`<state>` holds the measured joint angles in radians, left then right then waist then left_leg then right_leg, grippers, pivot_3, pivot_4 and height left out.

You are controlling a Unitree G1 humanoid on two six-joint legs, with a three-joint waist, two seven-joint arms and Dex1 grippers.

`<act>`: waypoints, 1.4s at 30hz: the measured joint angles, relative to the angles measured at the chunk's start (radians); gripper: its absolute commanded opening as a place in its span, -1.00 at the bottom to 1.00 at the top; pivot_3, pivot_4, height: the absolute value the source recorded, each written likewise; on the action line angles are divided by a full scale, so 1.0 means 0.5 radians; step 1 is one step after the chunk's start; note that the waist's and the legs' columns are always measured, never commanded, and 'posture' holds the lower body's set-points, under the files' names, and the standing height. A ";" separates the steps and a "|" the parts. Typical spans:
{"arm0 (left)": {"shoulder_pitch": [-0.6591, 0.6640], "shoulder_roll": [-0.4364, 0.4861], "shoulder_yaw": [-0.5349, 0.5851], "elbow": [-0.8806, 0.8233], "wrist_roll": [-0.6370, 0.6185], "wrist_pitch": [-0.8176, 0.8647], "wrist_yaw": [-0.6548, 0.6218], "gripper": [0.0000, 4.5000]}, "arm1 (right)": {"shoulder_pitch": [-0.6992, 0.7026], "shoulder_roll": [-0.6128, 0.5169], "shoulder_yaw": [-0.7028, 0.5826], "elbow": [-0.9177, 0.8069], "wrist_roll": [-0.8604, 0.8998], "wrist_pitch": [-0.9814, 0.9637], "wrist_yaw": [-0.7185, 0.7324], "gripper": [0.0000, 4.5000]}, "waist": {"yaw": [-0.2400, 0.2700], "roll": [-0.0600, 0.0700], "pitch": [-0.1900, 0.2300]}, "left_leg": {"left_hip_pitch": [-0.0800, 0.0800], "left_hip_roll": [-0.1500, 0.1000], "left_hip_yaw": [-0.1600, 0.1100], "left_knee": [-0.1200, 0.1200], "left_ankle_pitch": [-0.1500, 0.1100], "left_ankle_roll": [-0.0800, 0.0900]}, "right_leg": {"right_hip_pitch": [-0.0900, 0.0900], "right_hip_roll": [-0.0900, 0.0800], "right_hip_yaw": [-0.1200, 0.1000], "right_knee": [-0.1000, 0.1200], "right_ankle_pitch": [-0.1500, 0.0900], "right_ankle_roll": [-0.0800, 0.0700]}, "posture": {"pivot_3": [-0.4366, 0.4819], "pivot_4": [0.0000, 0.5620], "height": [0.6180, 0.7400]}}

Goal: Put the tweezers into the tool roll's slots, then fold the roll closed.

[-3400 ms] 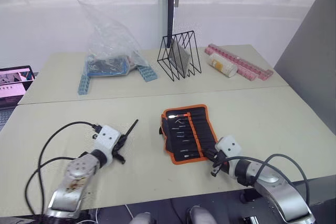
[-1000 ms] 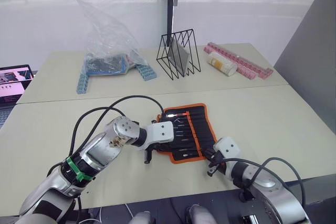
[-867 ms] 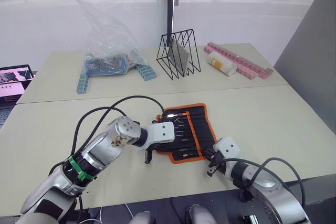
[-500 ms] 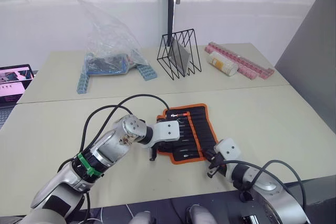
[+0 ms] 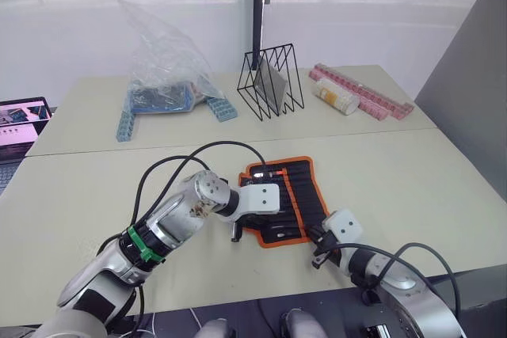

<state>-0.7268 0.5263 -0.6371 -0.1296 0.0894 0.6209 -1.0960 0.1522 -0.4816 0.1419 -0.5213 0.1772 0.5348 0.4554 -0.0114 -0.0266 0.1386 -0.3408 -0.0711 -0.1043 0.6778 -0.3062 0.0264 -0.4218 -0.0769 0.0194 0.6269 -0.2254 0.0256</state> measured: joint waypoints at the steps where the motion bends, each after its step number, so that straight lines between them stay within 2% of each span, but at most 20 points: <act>1: -0.021 -0.018 -0.011 0.028 0.013 -0.013 -0.003 -0.97 | 0.004 0.000 0.000 -0.003 0.000 0.000 -0.005 -1.00 | 0.001 0.000 0.000 | 0.000 0.000 0.000 0.000 0.000 0.000 | 0.000 0.000 0.000 0.000 0.000 0.000 | -0.05 -0.47 0.74; 16: -0.161 -0.375 -0.070 0.387 0.115 -0.098 0.024 -0.97 | 0.027 0.002 0.002 -0.036 -0.010 0.018 -0.034 -1.00 | 0.009 0.001 -0.001 | -0.001 -0.001 0.000 0.003 -0.001 0.001 | 0.001 0.000 0.000 0.001 -0.001 0.001 | -0.05 -0.47 0.74; 31: -0.161 -0.486 -0.063 0.523 0.159 -0.188 0.070 -0.97 | 0.032 0.001 0.000 -0.036 -0.021 0.028 -0.040 -1.00 | 0.027 0.000 -0.007 | 0.005 -0.001 0.001 0.004 -0.001 0.002 | 0.007 0.000 0.000 0.001 -0.001 0.002 | -0.05 -0.47 0.74; 33: -0.161 -0.486 -0.059 0.522 0.159 -0.183 0.071 -0.60 | 0.032 0.001 0.000 -0.037 -0.021 0.028 -0.040 -1.00 | 0.027 0.000 -0.007 | 0.005 -0.001 0.001 0.004 -0.001 0.002 | 0.007 0.000 0.000 0.001 -0.001 0.002 | -0.05 -0.47 0.74; 37: -0.159 -0.456 -0.030 0.476 0.157 -0.149 0.072 -0.04 | 0.032 0.001 0.003 -0.036 -0.019 0.028 -0.039 -1.00 | 0.022 0.000 -0.007 | 0.004 -0.001 0.001 0.004 -0.001 0.001 | 0.004 0.000 0.000 0.003 -0.001 0.002 | -0.05 -0.47 0.74; 42: -0.157 -0.358 0.074 0.256 0.096 -0.026 0.047 0.69 | 0.031 0.003 0.006 -0.034 -0.017 0.028 -0.039 -1.00 | 0.015 0.001 -0.006 | 0.002 0.000 0.001 0.003 -0.001 0.001 | 0.001 0.000 0.001 0.004 -0.001 0.001 | -0.05 -0.47 0.74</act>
<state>-0.8052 0.3473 -0.5998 -0.0017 0.1373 0.6079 -1.0723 0.1675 -0.4801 0.1451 -0.5384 0.1688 0.5489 0.4362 -0.0038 -0.0263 0.1353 -0.3396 -0.0713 -0.1037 0.6794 -0.3066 0.0270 -0.4212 -0.0770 0.0198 0.6289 -0.2261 0.0262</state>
